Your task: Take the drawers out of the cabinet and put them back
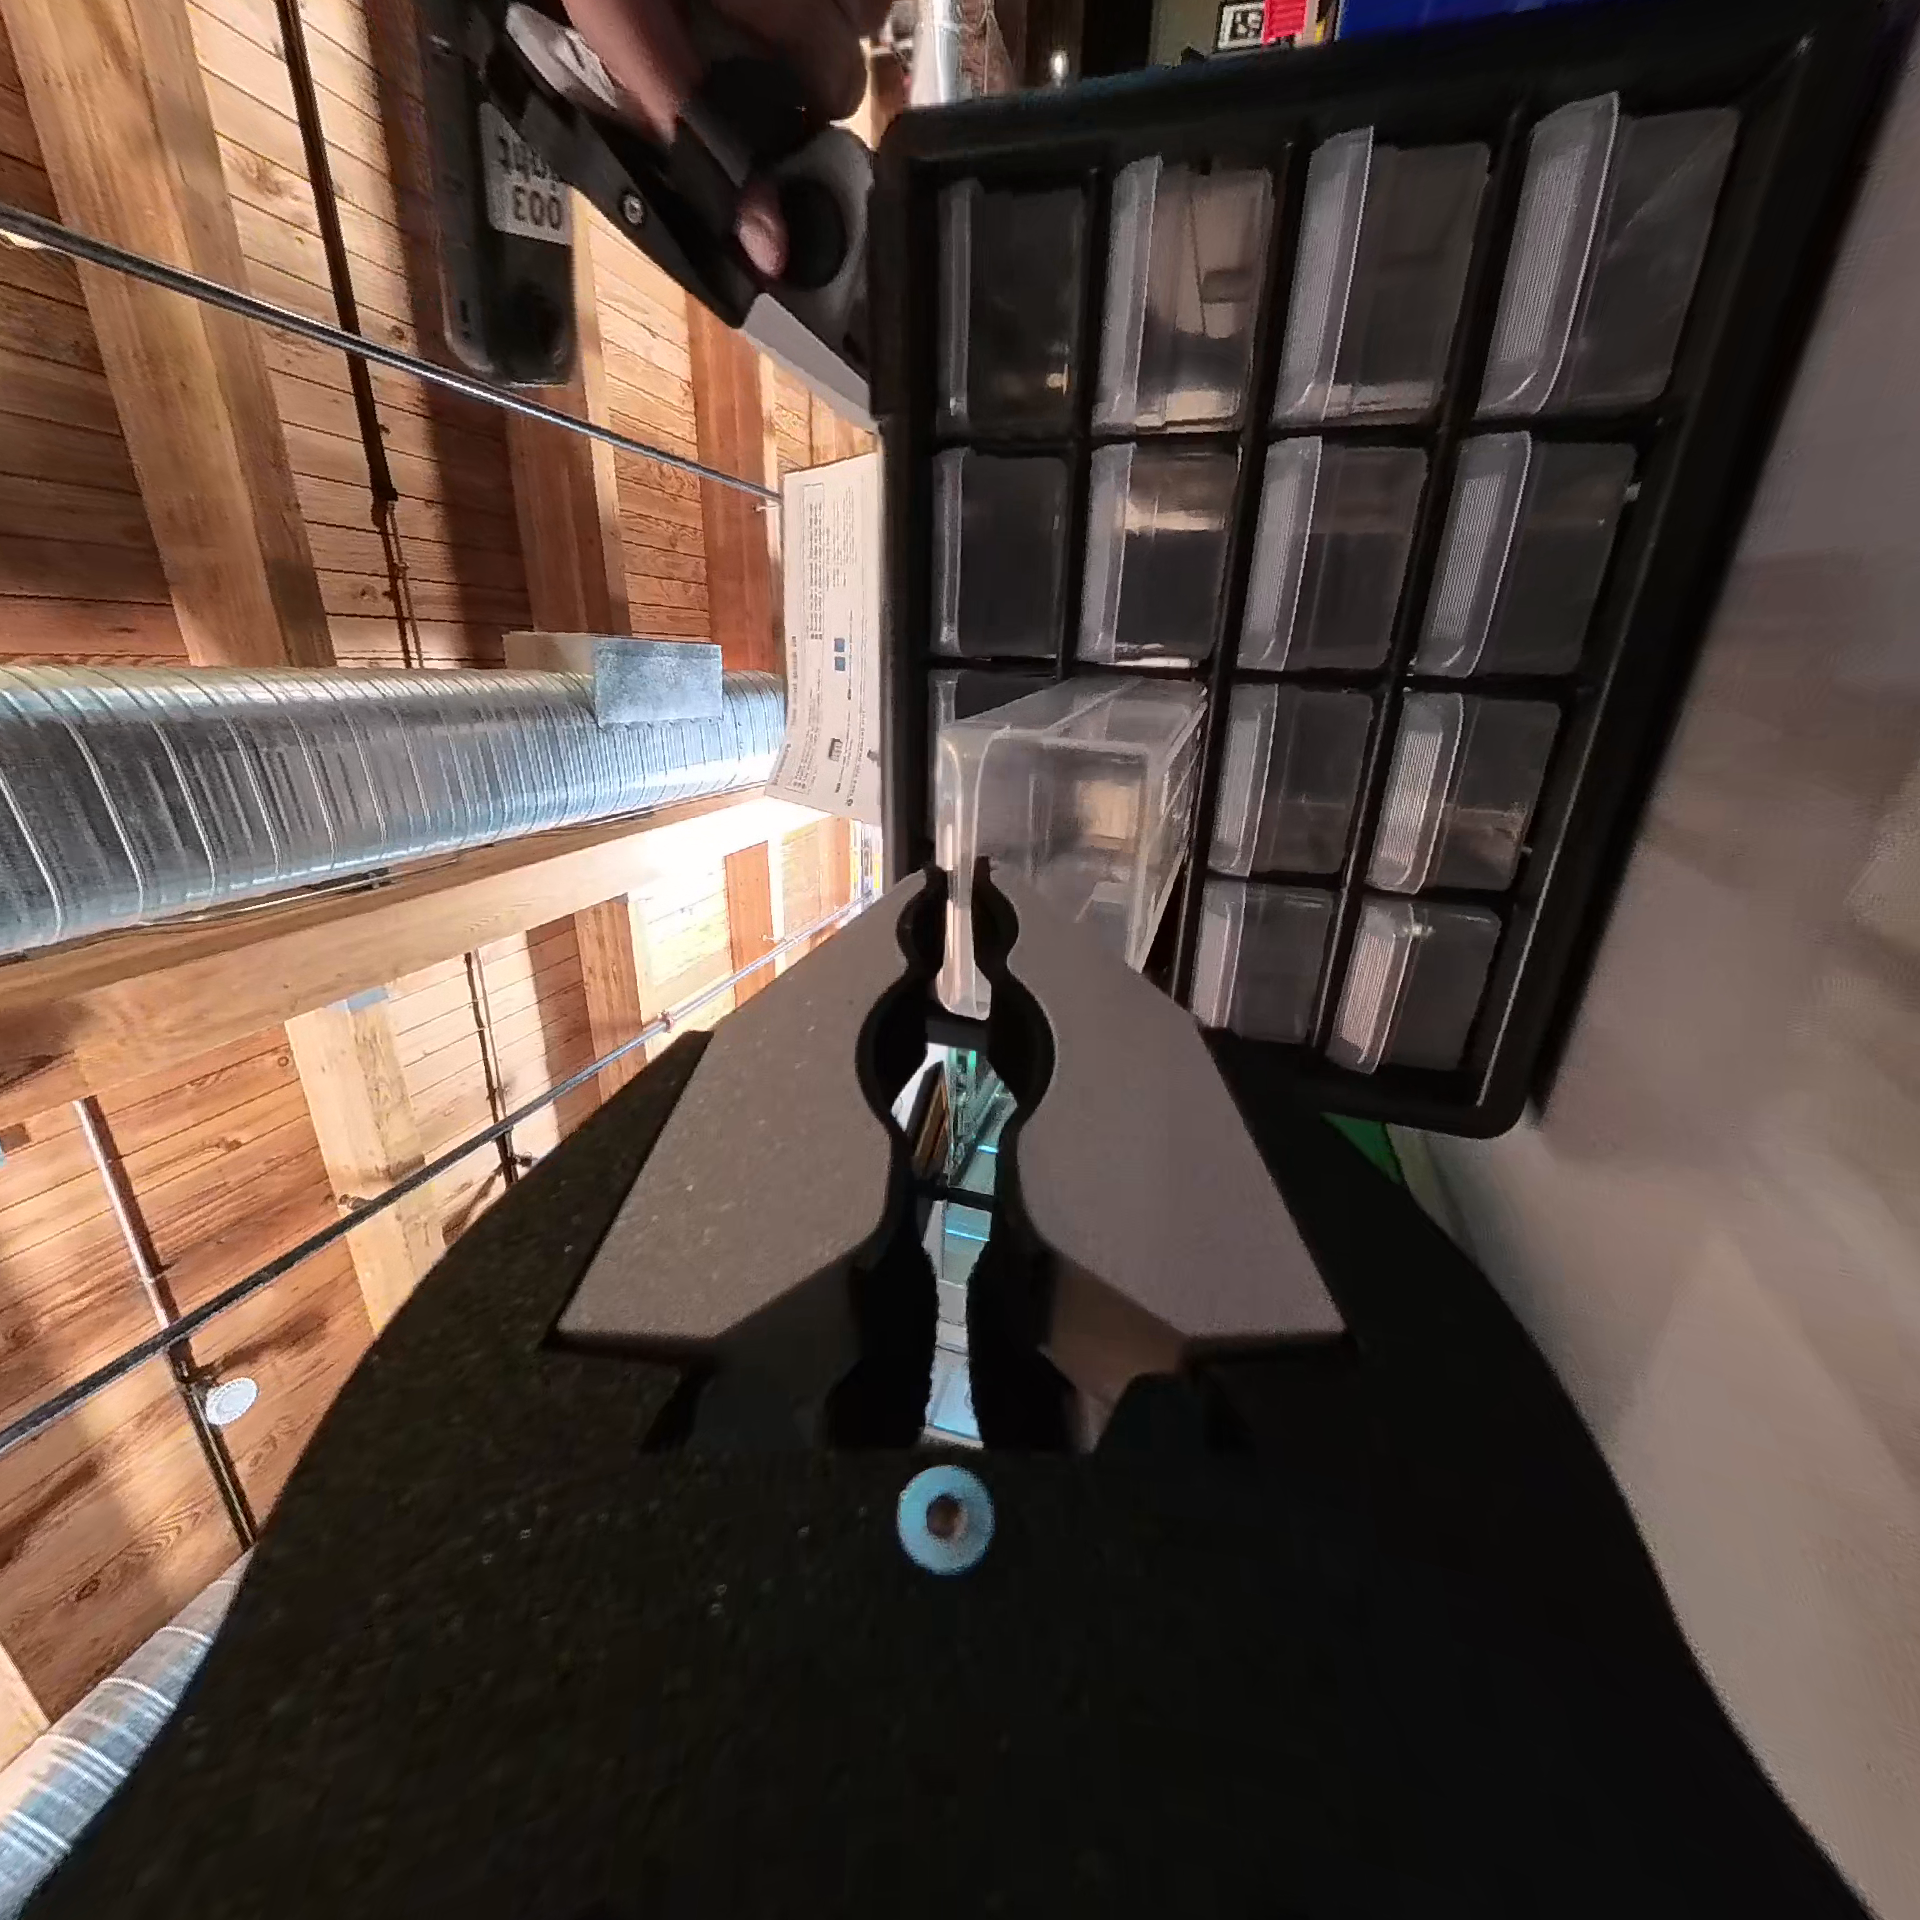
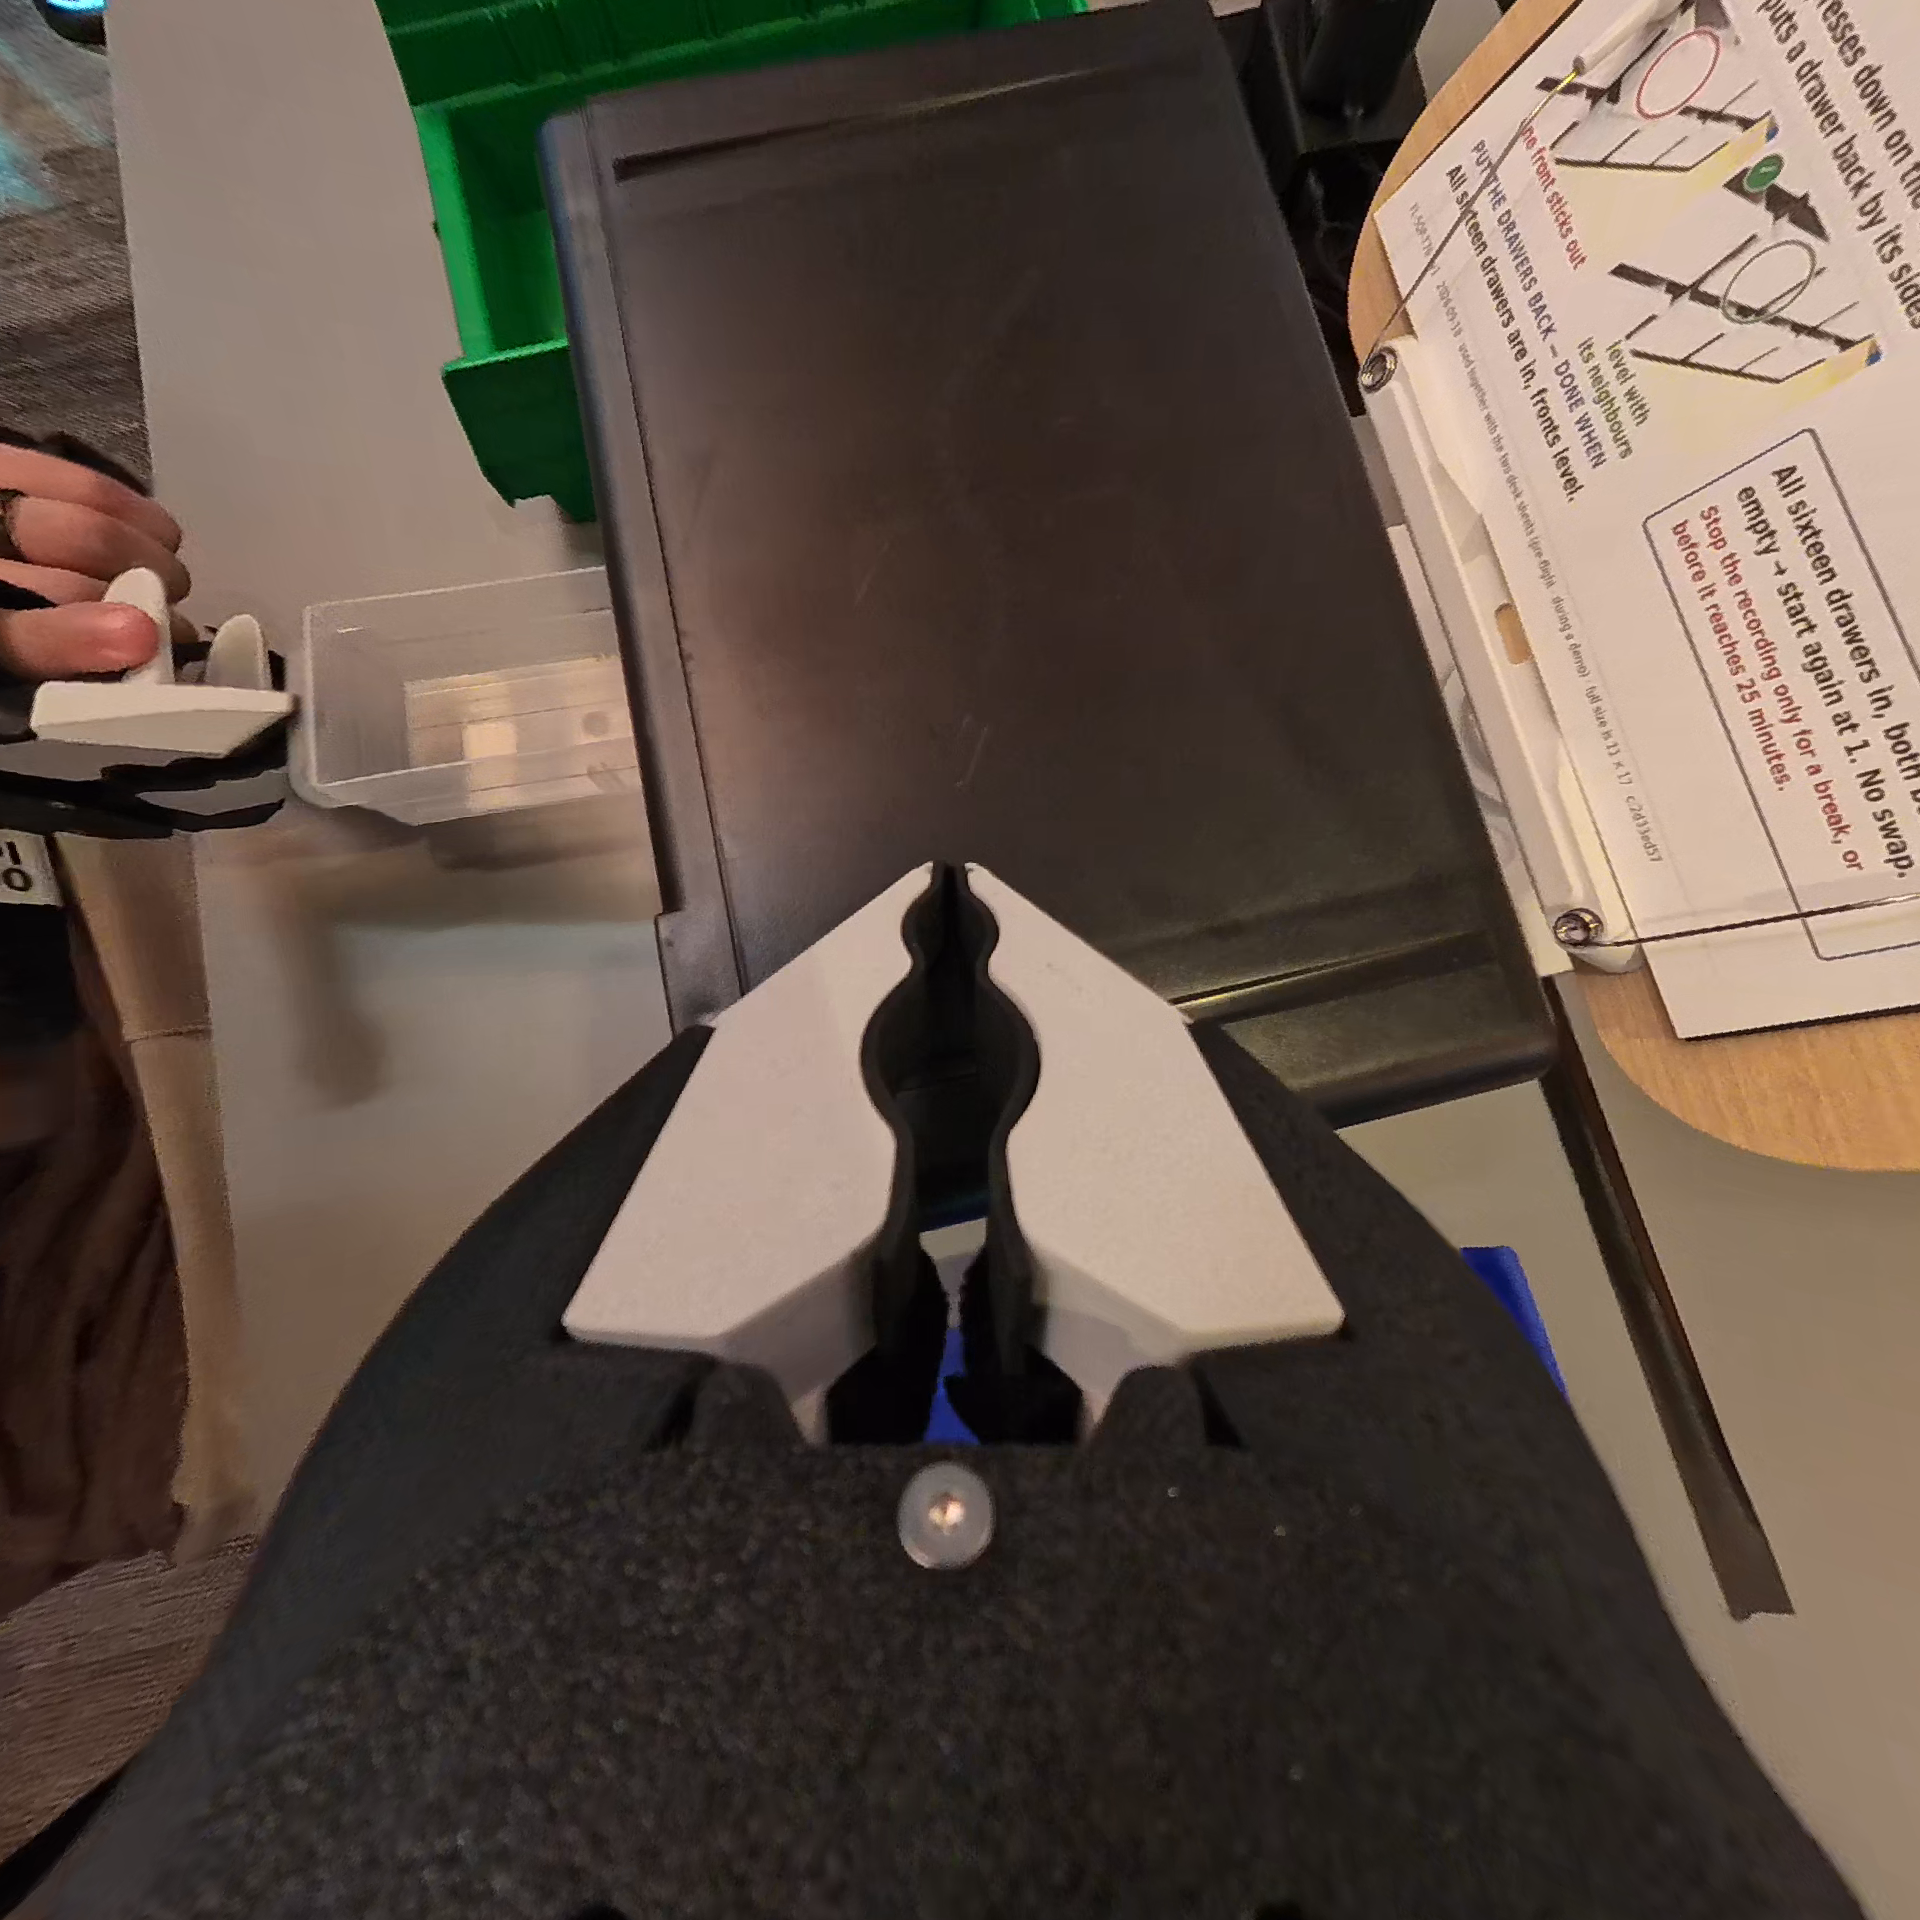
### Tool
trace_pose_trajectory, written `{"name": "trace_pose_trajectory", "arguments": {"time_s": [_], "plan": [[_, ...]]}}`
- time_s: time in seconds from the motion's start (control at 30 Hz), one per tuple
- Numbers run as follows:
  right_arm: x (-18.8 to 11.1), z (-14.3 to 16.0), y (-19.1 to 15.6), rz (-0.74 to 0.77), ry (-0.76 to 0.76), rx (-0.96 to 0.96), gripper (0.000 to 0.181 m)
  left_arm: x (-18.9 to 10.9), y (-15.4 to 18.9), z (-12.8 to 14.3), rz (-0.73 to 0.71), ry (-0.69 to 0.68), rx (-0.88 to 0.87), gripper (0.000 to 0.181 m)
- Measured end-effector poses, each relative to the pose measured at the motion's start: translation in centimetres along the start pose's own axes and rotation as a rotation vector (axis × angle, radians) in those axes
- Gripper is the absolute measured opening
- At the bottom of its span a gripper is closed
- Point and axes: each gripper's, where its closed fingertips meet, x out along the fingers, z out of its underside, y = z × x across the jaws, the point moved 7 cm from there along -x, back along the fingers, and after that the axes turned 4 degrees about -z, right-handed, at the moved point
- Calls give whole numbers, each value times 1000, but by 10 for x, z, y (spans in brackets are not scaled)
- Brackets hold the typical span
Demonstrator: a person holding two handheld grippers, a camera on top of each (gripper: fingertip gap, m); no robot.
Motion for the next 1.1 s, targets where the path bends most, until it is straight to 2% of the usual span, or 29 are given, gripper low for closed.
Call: {"name": "trace_pose_trajectory", "arguments": {"time_s": [0.43, 0.6, 0.77, 0.97, 1.1], "plan": [[0, 0, -1, 20, -8, 33, 0, -33, -23, -8, -6, 74, -45, 0], [0, 0, -1, 24, -2, 40, 0, -50, -27, -16, 21, 170, -114, 0], [0, 0, -2, 29, -1, 42, 0, -59, -12, -12, 63, 267, -132, 0], [0, 0, -2, 35, -2, 47, 0, -68, 10, -5, 123, 454, -137, 0], [0, -1, -3, 41, -9, 46, 0, -76, 26, 5, 221, 581, -140, 2]]}}
